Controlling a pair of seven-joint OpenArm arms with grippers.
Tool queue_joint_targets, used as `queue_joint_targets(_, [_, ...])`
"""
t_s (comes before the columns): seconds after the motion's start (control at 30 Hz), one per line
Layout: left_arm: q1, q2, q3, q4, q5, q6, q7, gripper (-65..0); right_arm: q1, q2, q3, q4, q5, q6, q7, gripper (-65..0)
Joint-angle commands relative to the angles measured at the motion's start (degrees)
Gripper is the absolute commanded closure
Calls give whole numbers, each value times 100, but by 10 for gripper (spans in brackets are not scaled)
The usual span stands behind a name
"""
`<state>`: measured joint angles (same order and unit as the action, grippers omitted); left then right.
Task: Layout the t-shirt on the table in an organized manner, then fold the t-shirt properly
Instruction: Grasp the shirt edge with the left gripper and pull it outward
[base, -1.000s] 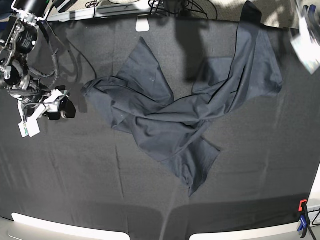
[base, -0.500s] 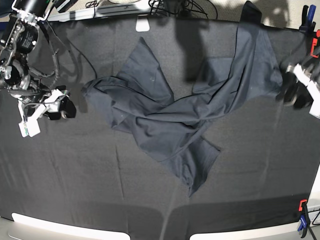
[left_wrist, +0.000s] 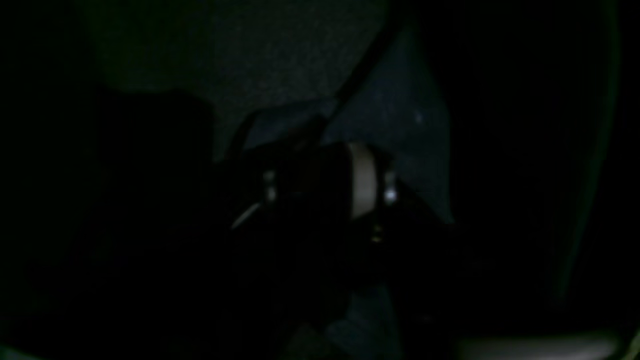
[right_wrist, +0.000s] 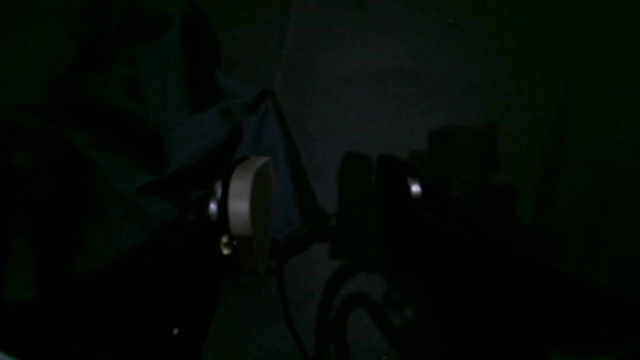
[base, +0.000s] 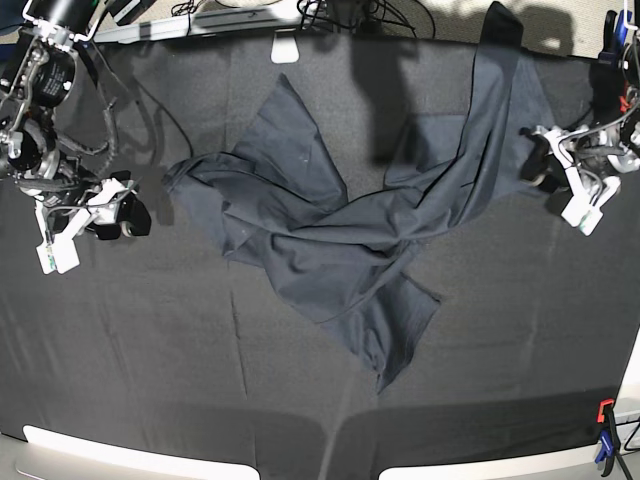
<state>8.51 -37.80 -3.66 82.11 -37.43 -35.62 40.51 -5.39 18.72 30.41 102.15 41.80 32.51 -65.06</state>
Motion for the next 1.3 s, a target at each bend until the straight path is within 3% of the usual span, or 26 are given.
queue_joint_targets(0.0, [-74, -125, -35, 68, 37, -7, -105, -102, 76, 79, 26, 92, 83, 20, 87, -321])
queue_joint_targets(0.07, [-111, -131, -37, 70, 170, -2, -133, -100, 76, 79, 26, 92, 83, 20, 87, -321])
queue_joint_targets(0.2, [-315, -149, -61, 70, 295, 0, -131, -197, 76, 79, 26, 92, 81, 20, 87, -321])
queue_joint_targets(0.27, [-424, -144, -90, 70, 295, 22, -136, -204, 76, 79, 26, 92, 81, 22, 87, -321])
queue_joint_targets(0.37, [-518, -140, -90, 70, 483, 452, -254, -204, 76, 79, 26, 92, 81, 22, 87, -321])
queue_joint_targets(0.5, [-435, -140, -79, 68, 734, 514, -269, -205, 76, 79, 26, 92, 83, 20, 87, -321])
queue_joint_targets(0.7, [-361, -140, -76, 68, -125, 37, 249, -205, 76, 79, 26, 92, 83, 24, 90, -321])
queue_joint_targets(0.87, [-358, -57, -72, 68, -227, -7, 822, -204, 76, 79, 26, 92, 83, 24, 87, -321])
queue_joint_targets(0.97, [-358, 111, -72, 68, -496, -426, 1357, -202, 76, 79, 26, 92, 83, 24, 87, -321])
queue_joint_targets(1.03, [-361, 245, -72, 68, -623, -438, 1543, -202, 76, 79, 26, 92, 83, 24, 87, -321])
queue_joint_targets(1.1, [-361, 319, -72, 68, -616, -438, 1423, -179, 76, 79, 26, 92, 83, 22, 87, -321])
queue_joint_targets(1.2, [-361, 291, -74, 68, -616, -438, 828, -10, 76, 79, 26, 92, 83, 24, 87, -321])
queue_joint_targets(1.27, [-378, 212, -79, 70, -616, -438, 369, 0, 76, 81, 26, 92, 83, 24, 87, -321])
